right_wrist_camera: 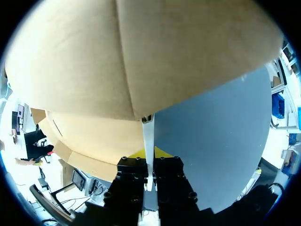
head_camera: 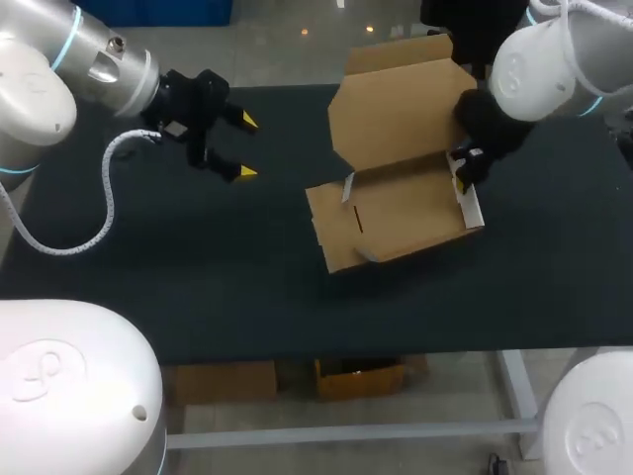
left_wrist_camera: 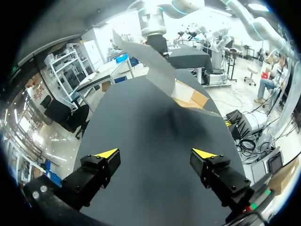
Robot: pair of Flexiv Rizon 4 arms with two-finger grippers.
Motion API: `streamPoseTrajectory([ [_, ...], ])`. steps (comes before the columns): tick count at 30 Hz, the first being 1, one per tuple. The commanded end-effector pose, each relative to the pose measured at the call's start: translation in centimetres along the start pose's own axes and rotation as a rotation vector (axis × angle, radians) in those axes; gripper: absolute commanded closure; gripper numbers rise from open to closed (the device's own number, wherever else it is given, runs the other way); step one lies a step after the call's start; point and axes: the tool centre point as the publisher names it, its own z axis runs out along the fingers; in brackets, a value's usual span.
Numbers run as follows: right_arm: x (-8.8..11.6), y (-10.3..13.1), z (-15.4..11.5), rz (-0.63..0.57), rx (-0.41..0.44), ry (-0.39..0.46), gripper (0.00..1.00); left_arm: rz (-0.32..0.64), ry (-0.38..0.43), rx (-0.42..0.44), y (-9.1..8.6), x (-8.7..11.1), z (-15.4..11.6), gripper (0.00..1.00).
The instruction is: Assemble the packaging by folding the flat box into shape, placing the metal phone stand inside, and closing the box properly
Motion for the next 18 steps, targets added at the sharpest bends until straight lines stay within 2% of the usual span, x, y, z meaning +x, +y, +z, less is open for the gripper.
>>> streamPoseTrajectory([
  [1,0.19,0.31,-0.2,0.002,0.132,-0.008,1.0,-0.001,0.0,-0.006,-0.13,0.07,-0.13,0.0],
  [11,0.31,0.47,-0.19,0.01,0.132,0.001,1.0,-0.01,0.009,-0.016,0.09,-0.11,0.1,0.0],
  [18,1.0,0.53,-0.45,0.187,0.196,-0.076,1.0,-0.023,0.03,-0.06,0.84,-0.16,0.09,0.0],
])
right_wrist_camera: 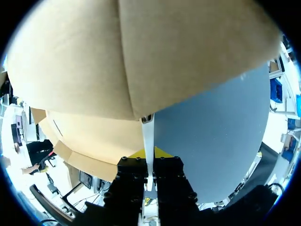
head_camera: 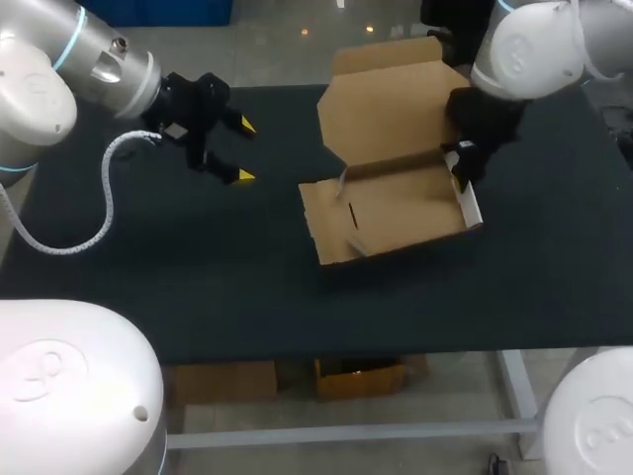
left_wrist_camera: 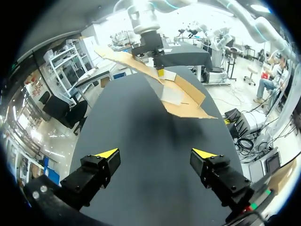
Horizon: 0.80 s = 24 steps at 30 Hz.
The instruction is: Assemble the packaging by folding the flat box into shape, placing the metal phone stand inside, and closing the box properly
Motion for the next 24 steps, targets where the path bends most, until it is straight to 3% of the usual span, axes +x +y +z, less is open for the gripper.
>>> streamPoseTrajectory([
  [1,0.9,0.3,-0.4,0.086,0.062,-0.052,1.0,-0.003,0.012,-0.023,0.0,-0.5,-0.1,0.0],
  [7,1.1,-0.2,-0.4,0.212,0.062,-0.047,1.0,-0.008,0.0,-0.044,0.5,-0.5,-0.2,0.0],
  [12,1.4,-0.3,0.0,0.229,0.052,-0.021,1.0,-0.018,0.002,-0.066,1.1,-0.4,-0.1,0.0],
  [24,1.8,0.1,2.7,0.289,0.214,-0.009,1.0,-0.053,0.034,-0.086,3.3,0.3,-0.1,0.0],
])
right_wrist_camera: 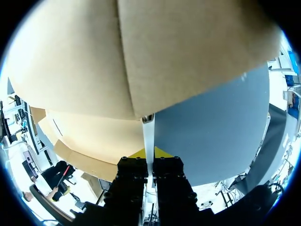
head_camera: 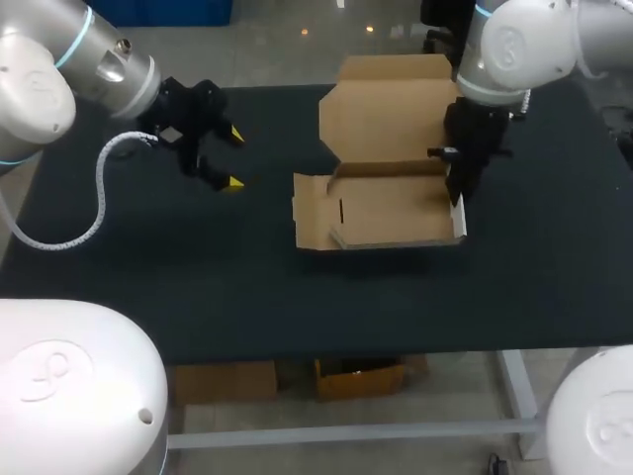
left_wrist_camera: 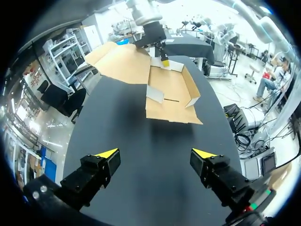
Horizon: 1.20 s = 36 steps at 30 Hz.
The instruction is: Assemble the packaging by folding the flat box into shape, placing the metal phone stand inside, and closing the box properly
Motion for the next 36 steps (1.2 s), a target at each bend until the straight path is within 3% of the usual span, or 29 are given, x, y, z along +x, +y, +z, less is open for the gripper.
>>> streamPoseTrajectory([
  [1,0.7,1.4,0.5,0.011,0.085,-0.024,1.0,-0.004,0.014,0.001,0.4,-0.1,0.0,0.0],
  [14,1.4,1.7,1.9,0.041,0.128,-0.004,1.0,-0.037,0.051,0.014,2.5,0.2,0.6,0.0],
  [25,2.7,1.7,3.2,0.012,0.191,-0.021,1.0,-0.035,0.054,0.026,2.6,0.3,0.6,0.0],
  [36,2.5,1.6,5.2,0.015,0.24,-0.022,1.0,-0.035,0.054,0.026,2.6,0.3,0.6,0.0],
])
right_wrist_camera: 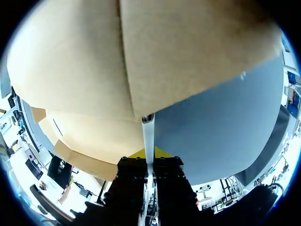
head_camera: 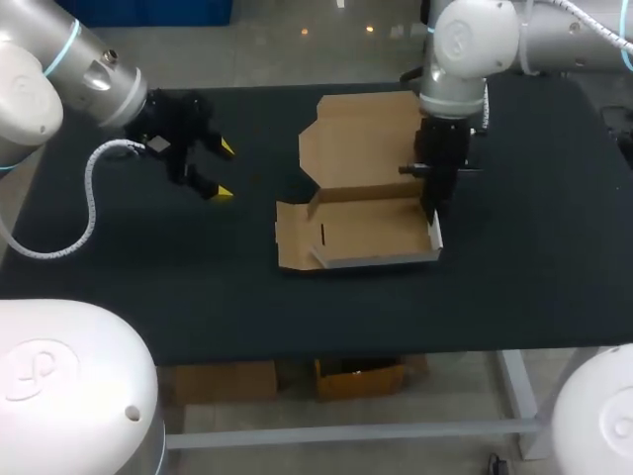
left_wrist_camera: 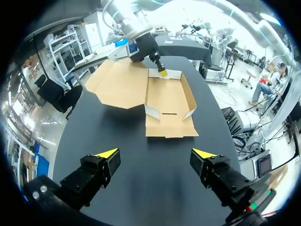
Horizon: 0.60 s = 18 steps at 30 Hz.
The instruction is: Assemble the packaging by folding the flat box into shape, placing the metal phone stand inside, and closing the box properly
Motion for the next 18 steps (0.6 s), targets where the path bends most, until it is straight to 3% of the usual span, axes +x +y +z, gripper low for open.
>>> streamPoseTrajectory([
  [1,-0.2,0.6,0.4,-0.002,0.039,0.003,1.0,0.0,0.003,-0.003,0.0,-0.1,0.0,0.0],
  [18,0.2,0.3,1.6,-0.031,0.081,0.007,1.0,0.0,0.003,-0.003,0.0,-0.1,0.0,0.0],
])
